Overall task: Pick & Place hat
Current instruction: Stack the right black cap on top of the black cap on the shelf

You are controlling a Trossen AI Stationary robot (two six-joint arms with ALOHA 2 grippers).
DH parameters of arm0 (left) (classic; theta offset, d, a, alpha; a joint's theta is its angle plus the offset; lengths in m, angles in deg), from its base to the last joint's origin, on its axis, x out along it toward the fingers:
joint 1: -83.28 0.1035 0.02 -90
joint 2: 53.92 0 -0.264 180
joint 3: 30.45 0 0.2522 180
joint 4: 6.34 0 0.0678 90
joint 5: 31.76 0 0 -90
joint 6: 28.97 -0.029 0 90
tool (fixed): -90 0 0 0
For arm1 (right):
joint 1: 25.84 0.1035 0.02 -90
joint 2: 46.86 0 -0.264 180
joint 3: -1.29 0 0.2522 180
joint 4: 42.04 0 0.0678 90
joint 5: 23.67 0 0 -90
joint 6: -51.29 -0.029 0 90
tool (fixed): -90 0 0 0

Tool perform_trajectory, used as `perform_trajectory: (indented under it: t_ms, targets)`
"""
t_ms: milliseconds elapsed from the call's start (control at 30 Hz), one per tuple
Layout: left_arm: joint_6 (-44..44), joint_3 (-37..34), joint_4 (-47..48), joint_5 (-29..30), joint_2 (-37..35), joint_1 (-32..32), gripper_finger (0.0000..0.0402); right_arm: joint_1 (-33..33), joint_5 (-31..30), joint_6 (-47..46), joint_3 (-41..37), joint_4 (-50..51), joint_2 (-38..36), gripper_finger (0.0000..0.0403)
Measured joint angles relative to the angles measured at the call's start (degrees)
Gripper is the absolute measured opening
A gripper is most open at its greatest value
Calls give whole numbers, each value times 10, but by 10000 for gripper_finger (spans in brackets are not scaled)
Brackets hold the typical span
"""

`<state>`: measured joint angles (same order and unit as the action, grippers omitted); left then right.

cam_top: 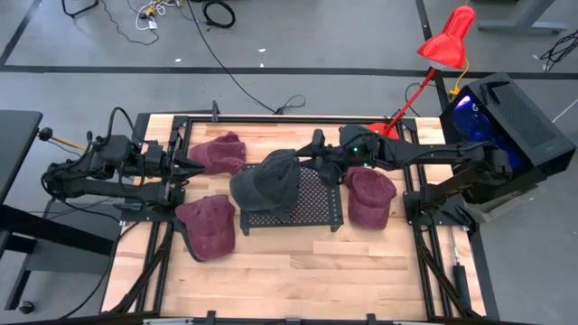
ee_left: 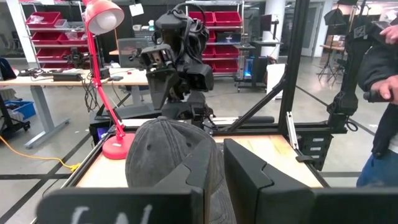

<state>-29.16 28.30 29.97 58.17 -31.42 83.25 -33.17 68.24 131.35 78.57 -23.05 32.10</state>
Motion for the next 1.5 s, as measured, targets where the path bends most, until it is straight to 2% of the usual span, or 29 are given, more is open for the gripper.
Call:
perform_trajectory:
  t_ms: [200,633,1167,1500]
  targets:
    - [0,0,0,0,0,0,48,0,-19,6,-25,-84,0,214]
    - [0,0,0,0,0,0,48,1,29,4,-25,-73,0,202]
    - [0,0,0,0,0,0,48,1,31,0,-25,-76,4,117]
    - [0,0,0,0,0,0,48,11,31,-1,-25,-72,4,40]
